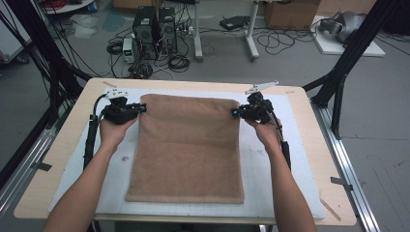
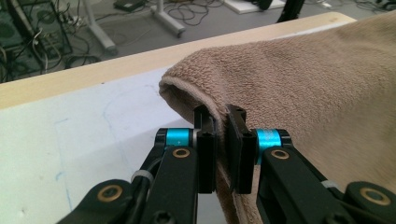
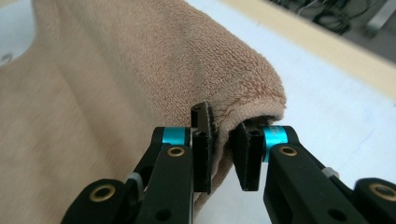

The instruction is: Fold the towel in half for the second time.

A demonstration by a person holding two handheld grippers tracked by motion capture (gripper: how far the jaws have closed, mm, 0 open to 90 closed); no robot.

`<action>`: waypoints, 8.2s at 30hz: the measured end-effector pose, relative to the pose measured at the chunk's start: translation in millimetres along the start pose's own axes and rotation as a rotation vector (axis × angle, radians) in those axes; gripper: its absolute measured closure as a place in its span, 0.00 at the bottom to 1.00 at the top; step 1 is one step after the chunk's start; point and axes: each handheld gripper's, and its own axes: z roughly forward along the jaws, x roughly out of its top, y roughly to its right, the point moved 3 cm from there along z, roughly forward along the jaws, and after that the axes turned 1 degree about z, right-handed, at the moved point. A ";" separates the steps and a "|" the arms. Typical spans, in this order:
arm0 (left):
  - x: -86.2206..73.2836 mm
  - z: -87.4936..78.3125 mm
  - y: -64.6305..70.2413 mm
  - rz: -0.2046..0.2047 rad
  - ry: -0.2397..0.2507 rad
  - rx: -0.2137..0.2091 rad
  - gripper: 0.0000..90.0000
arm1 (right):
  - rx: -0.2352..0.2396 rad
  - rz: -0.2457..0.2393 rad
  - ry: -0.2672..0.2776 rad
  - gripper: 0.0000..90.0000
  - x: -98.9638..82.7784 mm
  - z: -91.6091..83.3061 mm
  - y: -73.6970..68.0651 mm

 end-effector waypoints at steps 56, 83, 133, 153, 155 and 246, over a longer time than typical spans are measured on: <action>-62.7 -41.6 39.1 0.098 -0.213 -0.109 0.46 | 0.111 -0.032 -0.121 0.37 -65.8 1.9 -59.5; -89.8 -133.5 70.6 0.210 -0.111 -0.265 0.61 | 0.379 -0.216 -0.056 0.67 -80.4 -59.3 -123.5; -72.1 -27.1 28.5 0.060 -0.106 -0.095 0.89 | 0.053 -0.064 -0.116 0.85 -67.9 9.3 -50.9; -14.6 10.5 -2.5 0.004 -0.132 -0.006 0.55 | -0.062 0.022 -0.093 0.57 -1.7 17.9 -2.7; -18.3 4.1 0.4 0.025 -0.118 -0.016 0.52 | -0.053 0.007 -0.109 0.55 -2.0 15.9 -9.3; -92.1 -47.3 52.0 0.126 -0.173 -0.087 0.61 | 0.072 -0.030 -0.076 0.55 -102.3 -3.7 -66.4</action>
